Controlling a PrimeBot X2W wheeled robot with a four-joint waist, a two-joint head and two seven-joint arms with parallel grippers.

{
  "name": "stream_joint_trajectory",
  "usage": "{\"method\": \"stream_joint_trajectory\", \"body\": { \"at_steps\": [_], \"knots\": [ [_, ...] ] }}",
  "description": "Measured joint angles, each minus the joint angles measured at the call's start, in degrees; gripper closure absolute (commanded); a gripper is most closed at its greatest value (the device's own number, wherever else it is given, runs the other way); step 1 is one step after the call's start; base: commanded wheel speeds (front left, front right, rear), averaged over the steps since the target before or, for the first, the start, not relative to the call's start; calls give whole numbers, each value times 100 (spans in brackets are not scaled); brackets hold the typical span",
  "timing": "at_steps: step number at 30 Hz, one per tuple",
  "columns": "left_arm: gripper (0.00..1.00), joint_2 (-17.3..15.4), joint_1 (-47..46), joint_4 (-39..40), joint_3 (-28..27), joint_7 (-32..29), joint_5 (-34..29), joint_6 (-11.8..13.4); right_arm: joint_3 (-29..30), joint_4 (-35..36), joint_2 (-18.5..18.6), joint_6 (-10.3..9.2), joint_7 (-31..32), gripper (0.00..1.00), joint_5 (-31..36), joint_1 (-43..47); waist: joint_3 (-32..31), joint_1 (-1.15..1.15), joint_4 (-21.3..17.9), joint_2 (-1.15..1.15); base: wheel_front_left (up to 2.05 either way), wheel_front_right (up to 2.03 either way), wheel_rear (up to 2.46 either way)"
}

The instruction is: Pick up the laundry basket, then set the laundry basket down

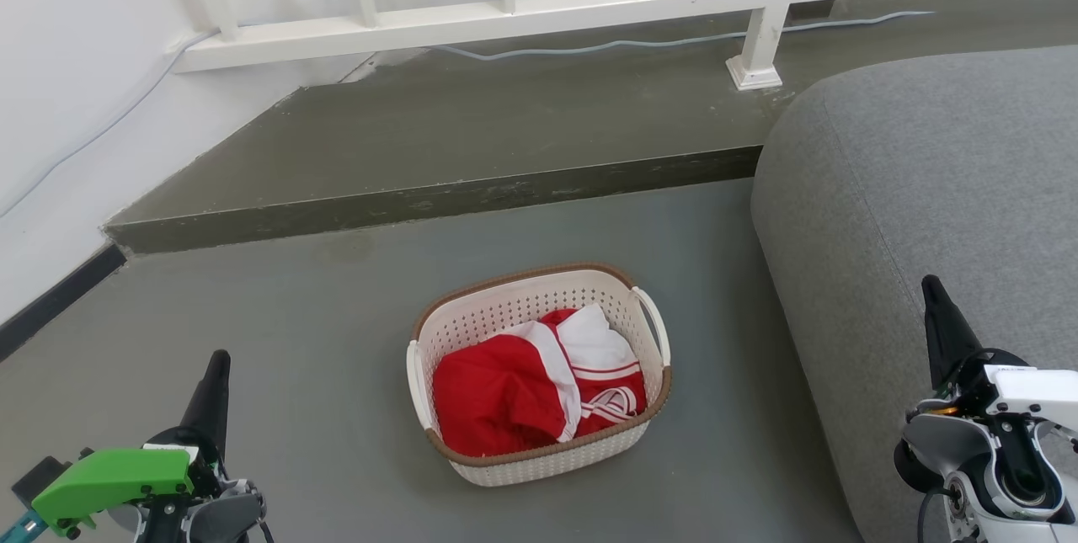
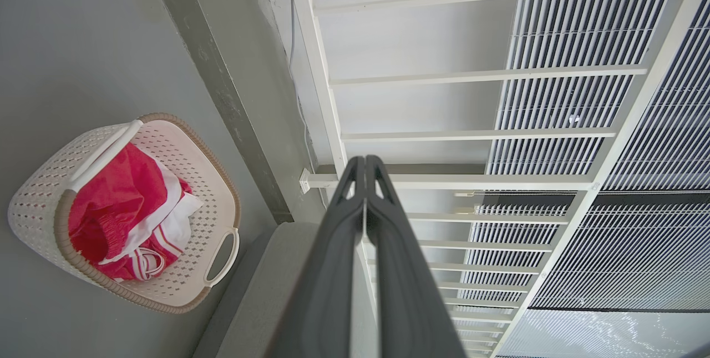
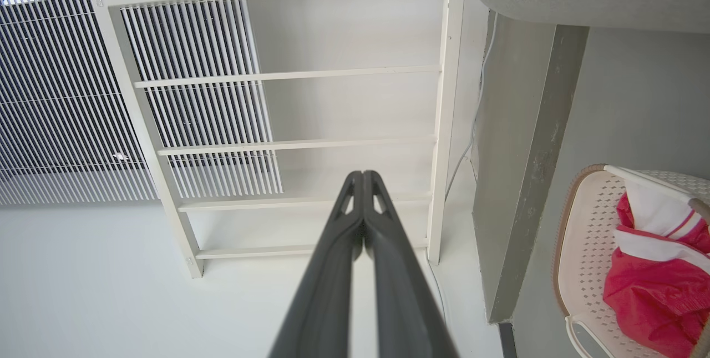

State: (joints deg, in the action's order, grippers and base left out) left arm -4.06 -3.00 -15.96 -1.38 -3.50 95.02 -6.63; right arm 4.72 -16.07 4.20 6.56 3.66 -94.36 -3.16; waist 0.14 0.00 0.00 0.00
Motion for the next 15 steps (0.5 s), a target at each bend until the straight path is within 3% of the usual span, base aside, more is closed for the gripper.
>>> {"method": "stream_joint_trajectory", "body": {
  "at_steps": [15],
  "knots": [
    [100,1,-2,-9,-4,-34,0,-42,7,-7,-5,23,0,100,0,-5,0,0,0,0,0,0,0]
  ]
}}
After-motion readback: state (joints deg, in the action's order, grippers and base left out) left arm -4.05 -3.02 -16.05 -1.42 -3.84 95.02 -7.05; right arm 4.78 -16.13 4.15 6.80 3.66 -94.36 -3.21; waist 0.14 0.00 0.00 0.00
